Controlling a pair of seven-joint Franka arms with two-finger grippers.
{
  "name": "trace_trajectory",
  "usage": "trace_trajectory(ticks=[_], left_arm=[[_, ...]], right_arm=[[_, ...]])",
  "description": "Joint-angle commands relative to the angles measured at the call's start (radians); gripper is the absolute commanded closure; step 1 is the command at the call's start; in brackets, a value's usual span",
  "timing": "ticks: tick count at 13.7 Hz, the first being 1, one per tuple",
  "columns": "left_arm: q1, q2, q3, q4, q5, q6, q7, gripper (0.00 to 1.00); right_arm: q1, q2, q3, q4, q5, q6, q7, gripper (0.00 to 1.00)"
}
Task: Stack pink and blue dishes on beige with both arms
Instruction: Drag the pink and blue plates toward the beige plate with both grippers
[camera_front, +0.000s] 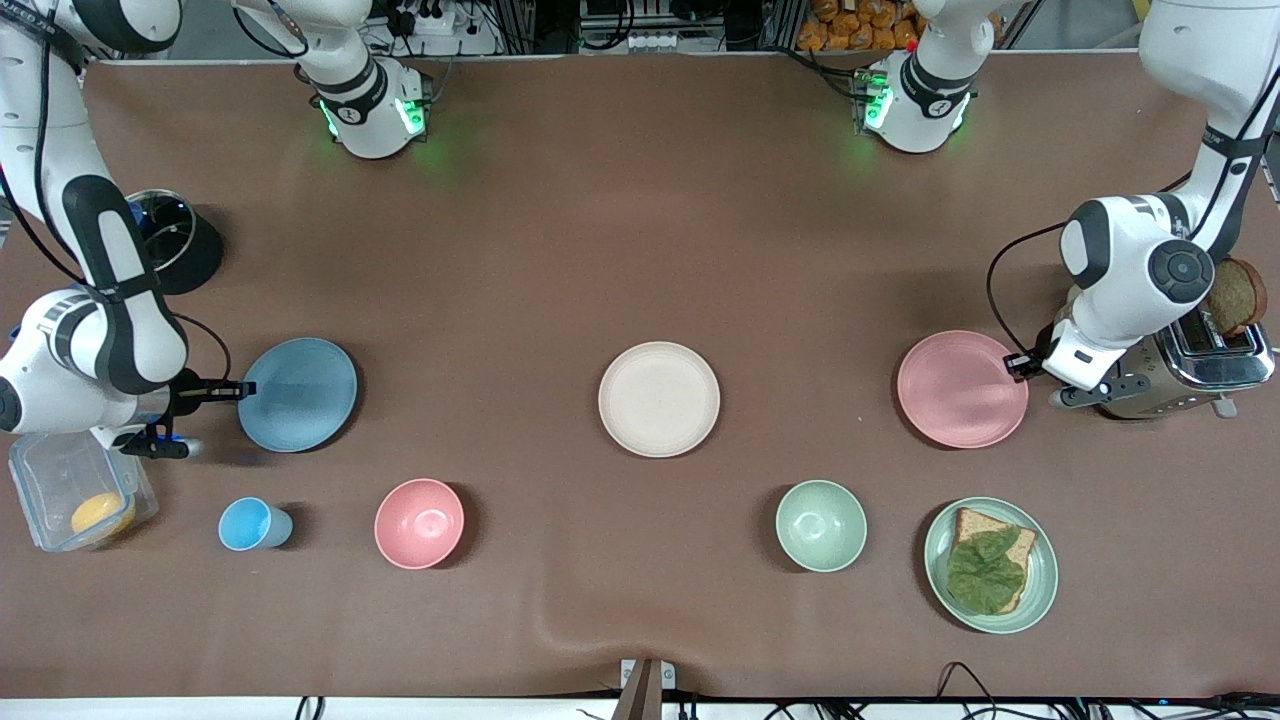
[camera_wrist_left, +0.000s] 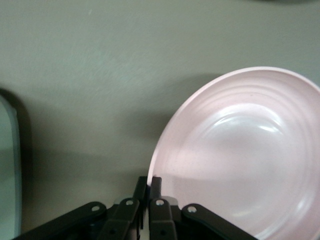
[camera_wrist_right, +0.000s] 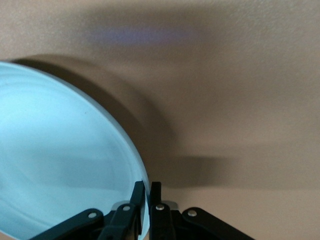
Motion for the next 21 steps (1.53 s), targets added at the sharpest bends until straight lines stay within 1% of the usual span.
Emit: trace_trajectory(ticks=[1, 4, 6, 10, 12, 13, 14, 16, 17, 19, 20, 21], left_arm=[[0.009, -0.042, -0.039, -0.003, 0.001, -0.02, -0.001, 1.0], [0.0, -0.041, -0.056, 0.004, 0.001, -0.02, -0.013, 1.0], [0.003, -0.041, -0.1, 0.015, -0.001, -0.028, -0.071, 1.0], [0.004, -0.041, -0.104, 0.047, 0.001, -0.061, -0.059, 1.0], [0.001, -0.045, -0.107, 0.061, 0.001, -0.072, -0.066, 1.0], [-0.002, -0.045, -0.11, 0.084, 0.001, -0.113, -0.072, 1.0], [0.004, -0.044, -0.132, 0.127, -0.005, -0.177, -0.075, 1.0], [0.003, -0.042, -0.146, 0.19, -0.073, -0.27, -0.072, 1.0], [-0.003, -0.044, -0.148, 0.208, -0.091, -0.291, -0.075, 1.0], [0.0, -0.044, -0.192, 0.221, -0.094, -0.301, -0.105, 1.0], [-0.003, -0.042, -0.208, 0.231, -0.094, -0.301, -0.143, 1.0], [-0.005, -0.038, -0.24, 0.24, -0.094, -0.301, -0.186, 1.0]], right_arm=[[-0.009, -0.007, 0.013, 0.032, 0.011, -0.065, -0.019, 1.0], [-0.008, -0.014, 0.013, 0.046, 0.011, -0.091, -0.019, 1.0], [-0.005, -0.018, 0.013, 0.062, 0.011, -0.122, -0.019, 1.0], [-0.001, -0.018, 0.015, 0.16, 0.013, -0.263, -0.017, 1.0], [-0.001, -0.02, 0.016, 0.194, 0.013, -0.307, -0.017, 1.0], [-0.001, -0.021, 0.016, 0.205, 0.013, -0.324, -0.016, 1.0], [-0.001, -0.021, 0.018, 0.214, 0.014, -0.339, -0.014, 1.0], [-0.001, -0.023, 0.019, 0.237, 0.028, -0.376, -0.009, 1.0], [-0.001, -0.023, 0.018, 0.251, 0.043, -0.405, -0.006, 1.0], [0.005, -0.024, 0.018, 0.289, 0.066, -0.468, 0.0, 1.0], [0.009, -0.029, 0.018, 0.305, 0.078, -0.497, 0.006, 1.0], [0.012, -0.038, 0.018, 0.309, 0.098, -0.522, 0.035, 1.0]])
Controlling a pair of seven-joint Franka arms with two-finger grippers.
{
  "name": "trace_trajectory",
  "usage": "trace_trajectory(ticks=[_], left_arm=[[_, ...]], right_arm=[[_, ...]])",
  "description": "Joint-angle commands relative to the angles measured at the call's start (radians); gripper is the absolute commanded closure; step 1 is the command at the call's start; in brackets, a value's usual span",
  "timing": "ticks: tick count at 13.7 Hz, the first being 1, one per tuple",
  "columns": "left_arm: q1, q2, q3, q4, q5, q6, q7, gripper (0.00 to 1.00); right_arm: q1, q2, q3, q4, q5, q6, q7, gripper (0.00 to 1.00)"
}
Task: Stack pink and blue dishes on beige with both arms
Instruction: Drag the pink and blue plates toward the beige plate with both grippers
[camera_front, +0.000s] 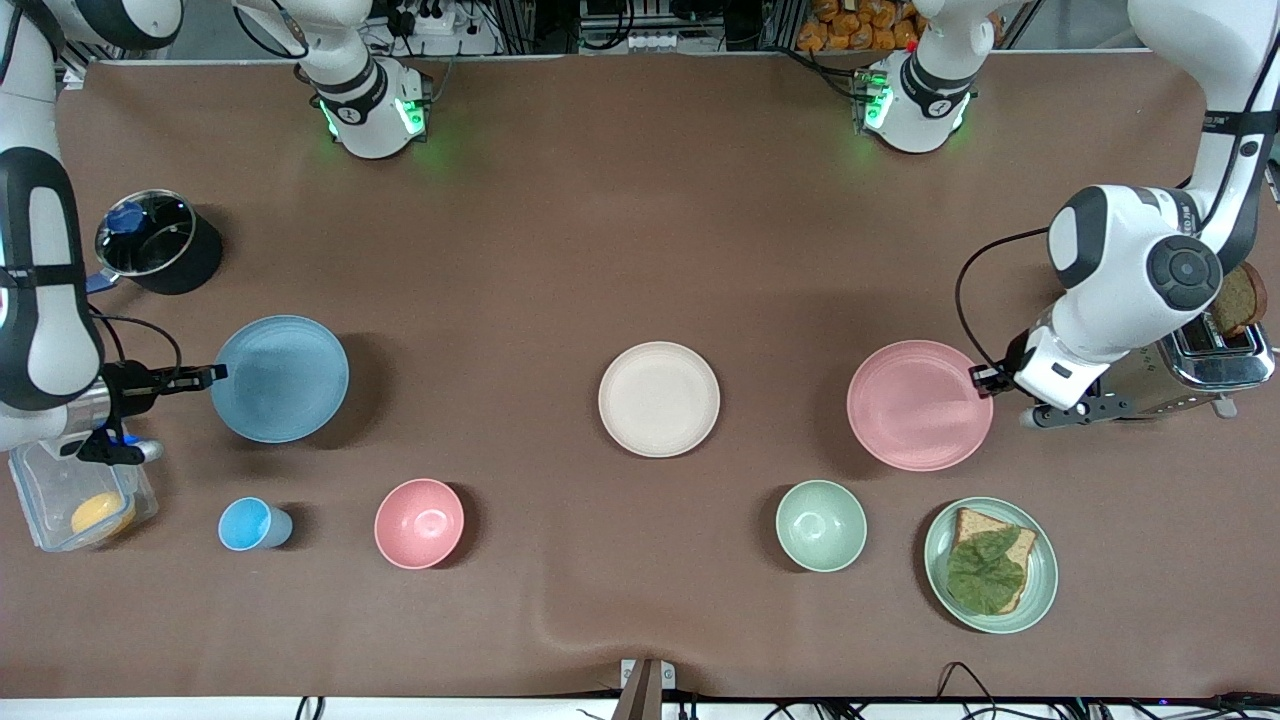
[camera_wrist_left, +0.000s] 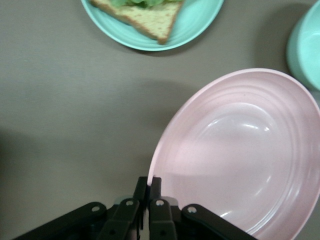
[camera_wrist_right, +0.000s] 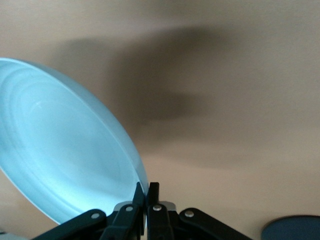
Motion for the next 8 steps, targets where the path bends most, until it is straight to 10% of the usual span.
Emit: trace_trajectory(ticks=[1, 8], left_arm=[[-0.001, -0.001, -0.066, 0.034, -0.017, -0.026, -0.095, 1.0], [-0.082, 0.031, -0.118, 0.082, -0.017, -0.067, -0.217, 1.0]], right_arm=[[0.008, -0.038, 0.003, 0.015, 0.051, -0.079, 0.067, 1.0], [0.07, -0.069, 0.006, 0.106, 0.273, -0.321, 0.424, 1.0]])
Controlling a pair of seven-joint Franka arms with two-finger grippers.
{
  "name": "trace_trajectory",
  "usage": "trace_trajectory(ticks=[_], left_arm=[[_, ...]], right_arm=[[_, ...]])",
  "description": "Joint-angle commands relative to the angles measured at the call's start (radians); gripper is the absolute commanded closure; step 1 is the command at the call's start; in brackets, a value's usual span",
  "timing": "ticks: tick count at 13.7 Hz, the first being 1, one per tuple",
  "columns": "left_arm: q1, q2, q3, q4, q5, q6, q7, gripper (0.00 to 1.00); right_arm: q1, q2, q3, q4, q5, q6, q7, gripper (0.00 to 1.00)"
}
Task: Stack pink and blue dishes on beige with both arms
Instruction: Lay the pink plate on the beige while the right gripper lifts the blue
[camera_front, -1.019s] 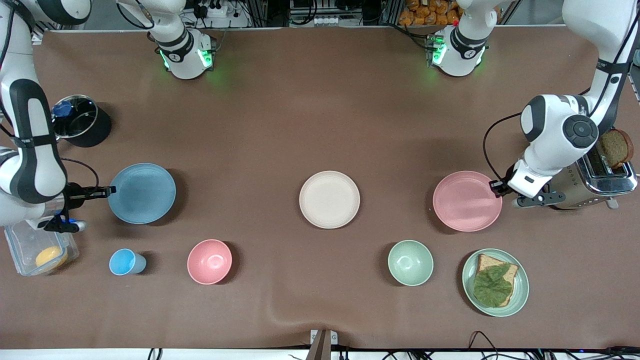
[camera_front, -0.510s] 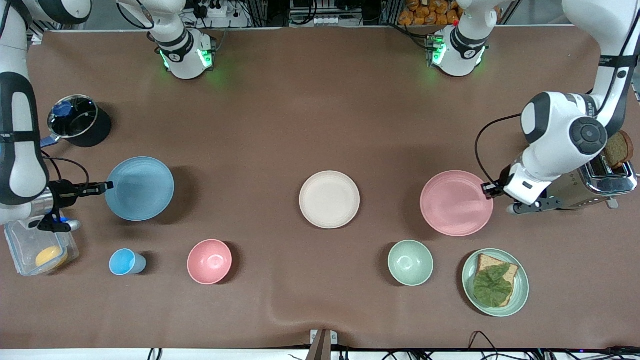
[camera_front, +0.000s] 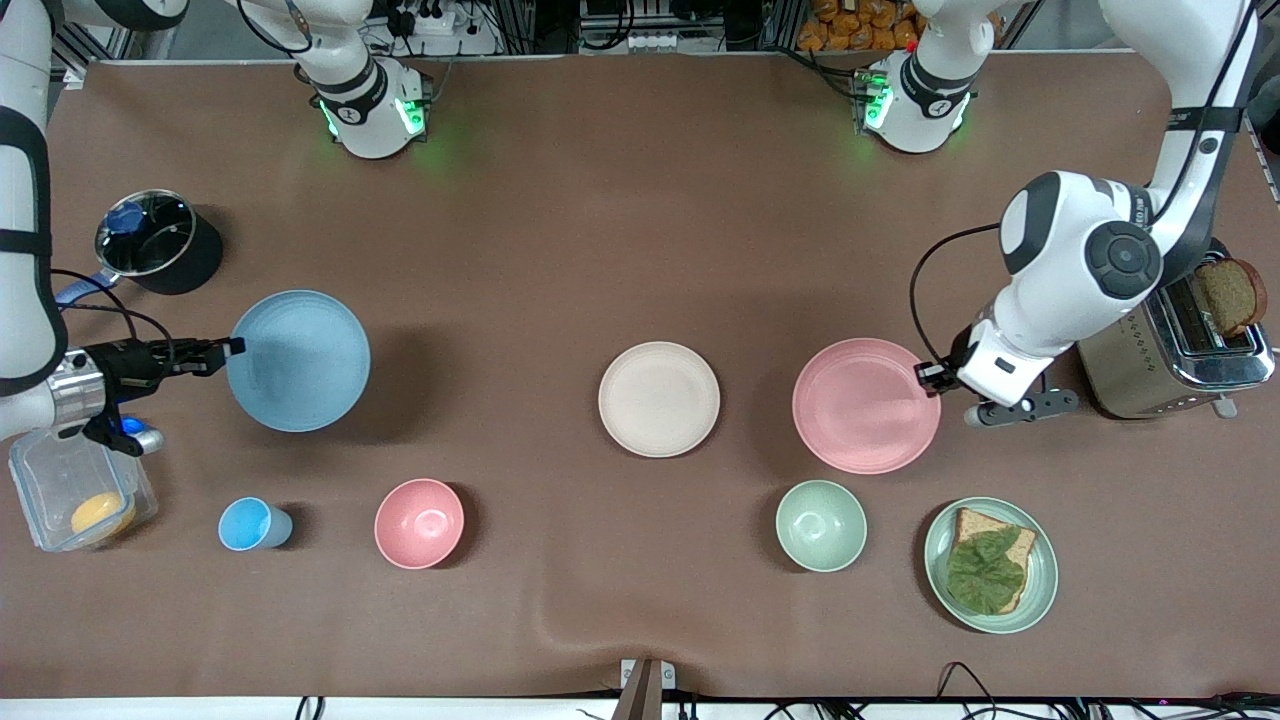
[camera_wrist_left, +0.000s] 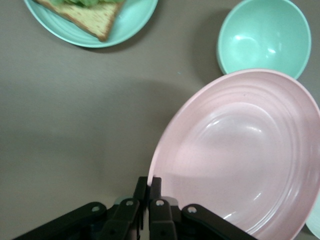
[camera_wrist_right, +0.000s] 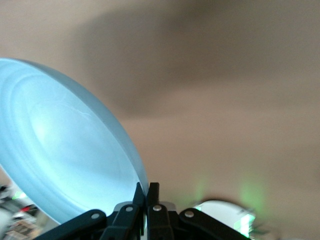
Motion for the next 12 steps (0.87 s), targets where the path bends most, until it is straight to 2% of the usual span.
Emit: trace_trajectory(ticks=[1, 2, 4, 7, 10, 12], left_arm=[[-0.085, 0.023, -0.003, 0.026, -0.016, -0.019, -0.115, 1.0], [-0.125, 0.03, -0.003, 0.026, -0.016, -0.019, -0.162, 1.0], [-0.192, 0.059, -0.003, 0.035, -0.016, -0.016, -0.236, 1.0], [-0.298, 0.125, -0.002, 0.077, -0.011, 0.007, -0.357, 1.0], [-0.334, 0.177, -0.002, 0.091, 0.001, 0.082, -0.399, 1.0], [-0.358, 0.217, -0.002, 0.112, 0.001, 0.12, -0.401, 1.0]], right_arm=[[0.03, -0.009, 0.0, 0.062, 0.085, -0.069, 0.161, 1.0], [0.048, -0.009, 0.002, 0.071, 0.118, -0.091, 0.241, 1.0], [0.067, -0.009, 0.003, 0.084, 0.256, -0.126, 0.413, 1.0], [0.105, -0.009, 0.003, 0.122, 0.348, -0.128, 0.586, 1.0], [0.127, -0.008, 0.0, 0.125, 0.549, -0.123, 0.807, 1.0], [0.163, -0.008, -0.003, 0.125, 0.565, -0.121, 0.854, 1.0]])
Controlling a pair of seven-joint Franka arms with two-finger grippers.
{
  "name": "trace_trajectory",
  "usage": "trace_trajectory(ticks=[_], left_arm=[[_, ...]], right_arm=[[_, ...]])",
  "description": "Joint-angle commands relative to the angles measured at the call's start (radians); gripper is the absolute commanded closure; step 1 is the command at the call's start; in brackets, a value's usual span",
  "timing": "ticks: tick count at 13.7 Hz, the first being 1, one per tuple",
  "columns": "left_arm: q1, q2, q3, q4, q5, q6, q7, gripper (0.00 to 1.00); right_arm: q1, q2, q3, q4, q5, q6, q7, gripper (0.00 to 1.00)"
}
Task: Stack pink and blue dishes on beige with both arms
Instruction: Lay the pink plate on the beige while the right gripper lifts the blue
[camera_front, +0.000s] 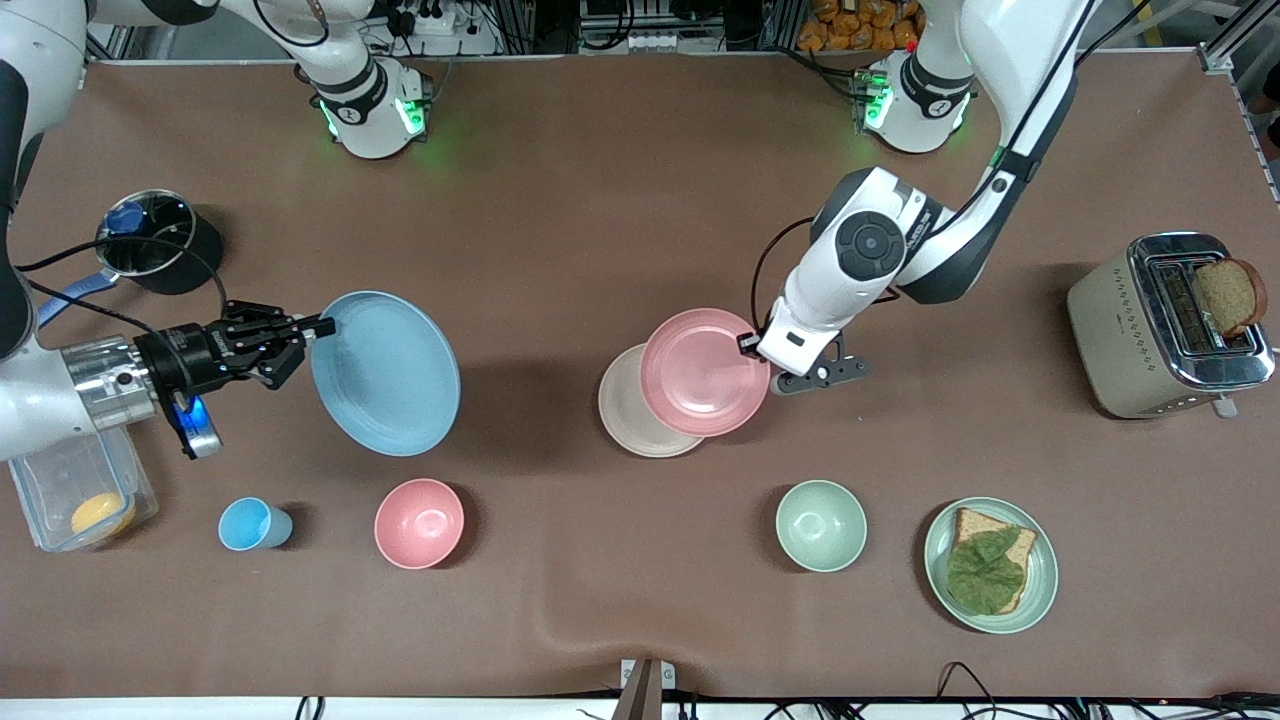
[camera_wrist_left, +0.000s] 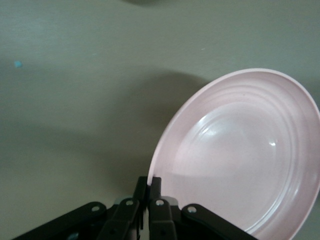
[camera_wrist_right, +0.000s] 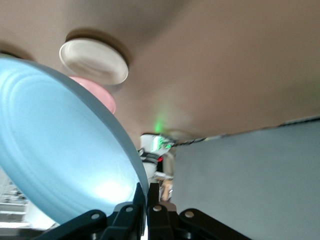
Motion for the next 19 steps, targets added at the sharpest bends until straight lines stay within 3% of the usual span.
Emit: trace_trajectory(ticks=[1, 4, 7, 19], left_arm=[[-0.032, 0.052, 0.006, 0.048, 0.002, 0.028, -0.014, 1.0], [-0.041, 0.097, 0.006, 0.049, 0.005, 0.09, -0.013, 1.0], [-0.063, 0.164, 0.009, 0.055, 0.067, 0.149, -0.011, 1.0], [-0.09, 0.229, 0.012, 0.112, 0.103, 0.151, -0.03, 1.0]], right_arm=[[0.046, 0.0, -0.008, 0.01, 0.038, -0.009, 0.083, 1.0], [0.136, -0.022, -0.019, 0.007, 0.0, 0.026, 0.119, 1.0], [0.155, -0.036, -0.016, -0.002, -0.042, 0.044, 0.123, 1.0], [0.201, -0.04, -0.016, -0.005, -0.043, 0.071, 0.151, 1.0]])
